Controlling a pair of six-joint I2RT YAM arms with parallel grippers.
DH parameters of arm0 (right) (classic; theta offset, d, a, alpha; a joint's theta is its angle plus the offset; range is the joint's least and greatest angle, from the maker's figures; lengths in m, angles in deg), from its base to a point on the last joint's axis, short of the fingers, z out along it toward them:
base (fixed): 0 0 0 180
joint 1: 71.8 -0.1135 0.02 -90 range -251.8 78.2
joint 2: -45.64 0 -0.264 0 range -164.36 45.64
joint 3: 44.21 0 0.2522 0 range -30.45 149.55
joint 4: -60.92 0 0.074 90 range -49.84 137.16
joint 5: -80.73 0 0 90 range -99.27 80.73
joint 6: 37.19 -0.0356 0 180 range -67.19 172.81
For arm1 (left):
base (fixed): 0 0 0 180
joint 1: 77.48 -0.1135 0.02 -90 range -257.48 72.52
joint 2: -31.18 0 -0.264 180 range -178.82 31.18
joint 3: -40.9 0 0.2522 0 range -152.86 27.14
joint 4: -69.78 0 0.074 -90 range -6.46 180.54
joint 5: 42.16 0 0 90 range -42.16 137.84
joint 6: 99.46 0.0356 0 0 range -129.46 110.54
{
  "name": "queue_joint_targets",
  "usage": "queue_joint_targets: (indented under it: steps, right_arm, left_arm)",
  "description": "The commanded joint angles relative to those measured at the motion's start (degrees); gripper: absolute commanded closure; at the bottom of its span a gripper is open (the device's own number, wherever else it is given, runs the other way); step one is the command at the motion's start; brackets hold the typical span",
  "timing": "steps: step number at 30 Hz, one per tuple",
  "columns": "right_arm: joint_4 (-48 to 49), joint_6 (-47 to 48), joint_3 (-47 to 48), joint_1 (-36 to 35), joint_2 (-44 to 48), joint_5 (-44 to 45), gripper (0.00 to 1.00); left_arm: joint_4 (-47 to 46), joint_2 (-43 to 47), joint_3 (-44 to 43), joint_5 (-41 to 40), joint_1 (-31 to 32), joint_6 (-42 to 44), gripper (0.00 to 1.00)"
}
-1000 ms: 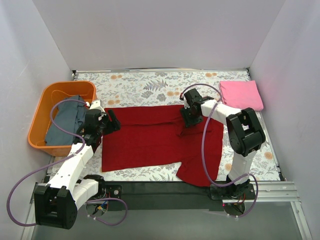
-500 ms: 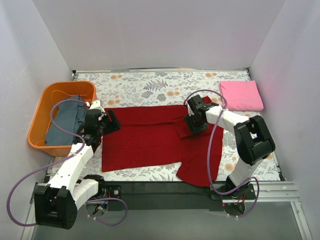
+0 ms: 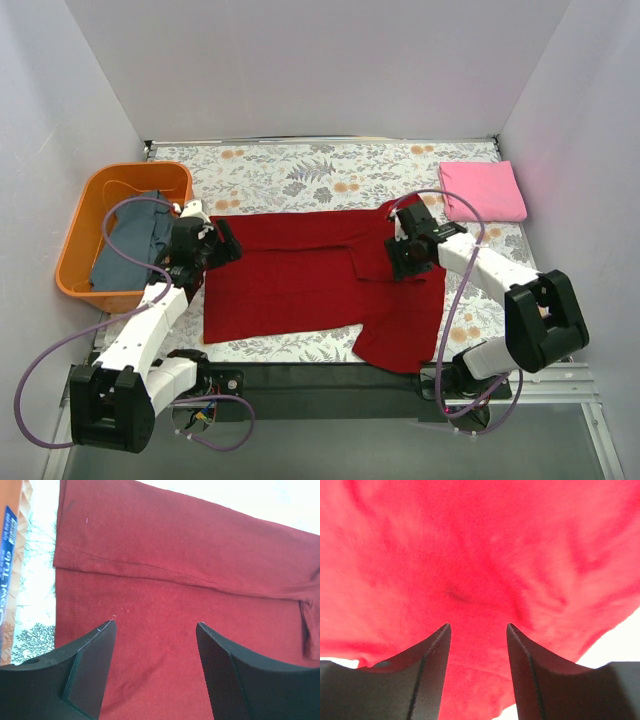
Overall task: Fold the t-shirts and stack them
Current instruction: Fold the tshirt
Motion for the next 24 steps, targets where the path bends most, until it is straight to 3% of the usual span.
queue_joint_targets:
  steps: [1,6,12,24]
  right_arm:
    - [5.55,-0.86,3.67,5.34,4.66,-1.76,0.54]
    - [13.73,-2.87,12.89,15.35,0.46,-7.39,0.57]
    - [24.45,-6.66,19.14,21.87,-9.74,-13.45,0.57]
    - [35.19,-9.47,26.62,25.57,-26.62,-19.87,0.63]
  left_arm:
    - [-1.46,-3.9,-2.93,-0.47,0.1,-0.79,0.39]
    - [-3.05,-15.23,-11.88,-5.64,0.1,-2.81,0.41]
    - [-5.42,-29.13,-21.03,-7.94,-0.17,-3.78,0.44]
    - [-8.67,-48.38,-30.45,-12.78,-1.04,-2.99,0.48]
